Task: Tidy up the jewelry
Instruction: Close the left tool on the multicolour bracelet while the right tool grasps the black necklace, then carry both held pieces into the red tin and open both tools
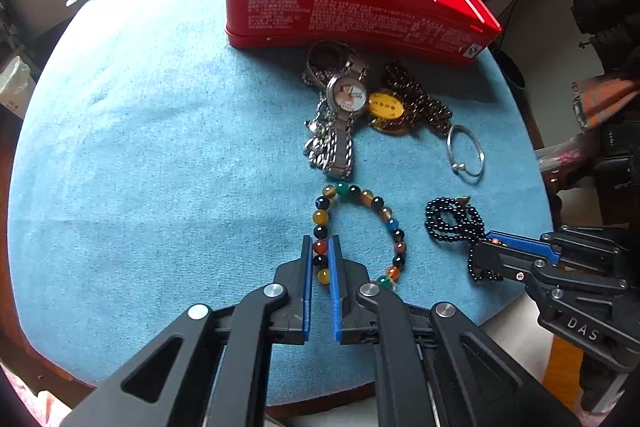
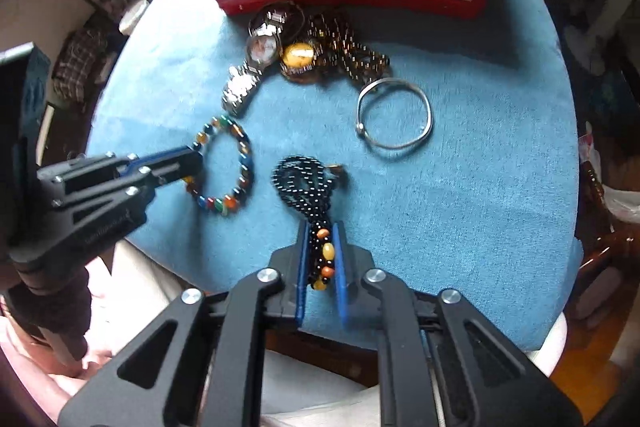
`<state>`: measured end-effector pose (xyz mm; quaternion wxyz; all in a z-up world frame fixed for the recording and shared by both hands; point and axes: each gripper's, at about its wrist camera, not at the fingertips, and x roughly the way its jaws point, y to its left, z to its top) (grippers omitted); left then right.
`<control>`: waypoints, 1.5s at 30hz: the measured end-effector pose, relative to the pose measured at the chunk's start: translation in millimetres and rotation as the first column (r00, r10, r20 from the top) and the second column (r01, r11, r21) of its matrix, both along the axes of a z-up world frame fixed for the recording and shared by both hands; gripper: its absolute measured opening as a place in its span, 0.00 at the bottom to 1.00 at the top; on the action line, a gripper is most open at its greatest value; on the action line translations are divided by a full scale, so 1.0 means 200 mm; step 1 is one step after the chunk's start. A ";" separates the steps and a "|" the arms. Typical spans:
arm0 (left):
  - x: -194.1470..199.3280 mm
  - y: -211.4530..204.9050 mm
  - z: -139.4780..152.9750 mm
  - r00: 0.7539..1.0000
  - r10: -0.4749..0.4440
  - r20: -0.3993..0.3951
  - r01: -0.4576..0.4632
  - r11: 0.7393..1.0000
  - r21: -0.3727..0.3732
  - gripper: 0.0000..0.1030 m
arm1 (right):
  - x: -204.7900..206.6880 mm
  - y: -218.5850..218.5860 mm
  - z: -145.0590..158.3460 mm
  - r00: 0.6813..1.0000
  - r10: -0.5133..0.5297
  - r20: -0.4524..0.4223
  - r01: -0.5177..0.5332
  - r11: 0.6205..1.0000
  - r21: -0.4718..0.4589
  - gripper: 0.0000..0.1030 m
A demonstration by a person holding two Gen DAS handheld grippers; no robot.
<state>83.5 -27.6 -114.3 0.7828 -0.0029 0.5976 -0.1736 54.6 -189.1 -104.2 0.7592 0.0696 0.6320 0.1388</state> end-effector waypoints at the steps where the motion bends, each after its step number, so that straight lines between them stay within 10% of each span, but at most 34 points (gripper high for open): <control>1: 0.00 0.00 0.02 1.000 0.001 0.008 -0.001 1.000 -0.009 0.07 | 0.00 -0.01 0.01 1.000 -0.003 0.007 0.003 1.000 0.004 0.09; 26: 0.03 0.04 0.15 0.998 0.025 0.053 -0.021 0.997 -0.076 0.07 | 0.09 0.11 -0.07 0.998 0.054 -0.010 -0.055 0.992 -0.116 0.11; 45: 0.39 -0.02 0.71 0.937 0.070 0.341 0.003 0.978 -0.208 0.07 | 0.40 -0.19 0.50 0.953 -0.066 0.297 0.072 0.997 -0.008 0.11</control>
